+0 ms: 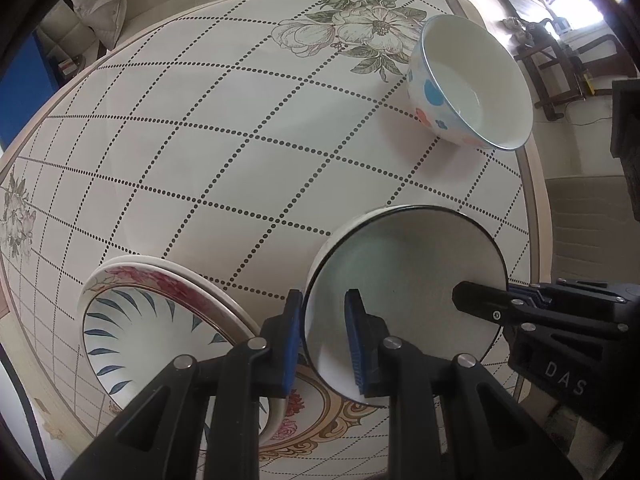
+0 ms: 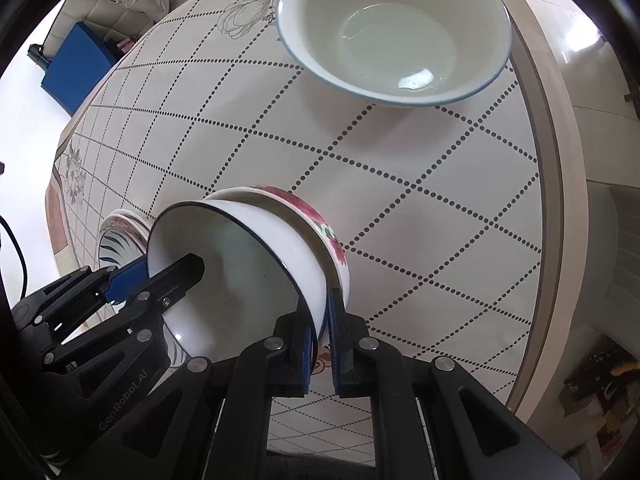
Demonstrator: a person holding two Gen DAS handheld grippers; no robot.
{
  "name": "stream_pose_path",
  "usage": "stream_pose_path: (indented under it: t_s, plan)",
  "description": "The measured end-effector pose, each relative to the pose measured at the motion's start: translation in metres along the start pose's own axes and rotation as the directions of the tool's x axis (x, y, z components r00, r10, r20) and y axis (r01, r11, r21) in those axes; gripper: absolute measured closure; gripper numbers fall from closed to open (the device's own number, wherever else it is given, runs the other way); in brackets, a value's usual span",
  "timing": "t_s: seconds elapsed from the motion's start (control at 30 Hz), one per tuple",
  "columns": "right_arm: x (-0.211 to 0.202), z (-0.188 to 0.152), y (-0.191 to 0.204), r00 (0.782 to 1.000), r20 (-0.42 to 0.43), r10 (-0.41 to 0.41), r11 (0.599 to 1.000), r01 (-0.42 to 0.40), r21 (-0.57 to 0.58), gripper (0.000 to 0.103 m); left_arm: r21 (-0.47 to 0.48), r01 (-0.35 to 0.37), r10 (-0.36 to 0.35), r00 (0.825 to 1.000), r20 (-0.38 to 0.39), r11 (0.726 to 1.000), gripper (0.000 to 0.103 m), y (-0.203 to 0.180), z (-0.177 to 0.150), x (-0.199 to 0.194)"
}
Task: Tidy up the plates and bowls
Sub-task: 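Open both grippers and raise them from the nested bowls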
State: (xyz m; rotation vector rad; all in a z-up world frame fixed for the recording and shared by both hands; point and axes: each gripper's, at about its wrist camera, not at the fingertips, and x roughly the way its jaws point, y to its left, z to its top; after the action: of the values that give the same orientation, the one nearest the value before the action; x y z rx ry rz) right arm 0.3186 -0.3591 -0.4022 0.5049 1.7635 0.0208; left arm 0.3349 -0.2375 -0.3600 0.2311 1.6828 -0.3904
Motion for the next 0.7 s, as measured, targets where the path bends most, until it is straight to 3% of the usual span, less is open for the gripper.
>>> stream_pose_path:
  t_s: [0.23, 0.4, 0.7]
  plan:
    - [-0.001, -0.002, -0.004, 0.999, -0.019, 0.029, 0.999, -0.028, 0.023, 0.09, 0.006, 0.006, -0.006, 1.0, 0.0, 1.0, 0.084, 0.002, -0.013, 0.004]
    - [-0.002, -0.005, -0.004, 1.0, -0.02, -0.011, 1.0, 0.011, 0.003, 0.093, 0.002, 0.014, -0.014, 1.0, 0.008, 1.0, 0.084, 0.002, -0.015, 0.003]
    - [-0.004, -0.011, -0.012, 1.0, 0.016, 0.017, 1.0, -0.017, -0.005, 0.094, -0.009, 0.004, -0.004, 1.0, 0.015, 1.0, 0.084, -0.003, -0.014, 0.001]
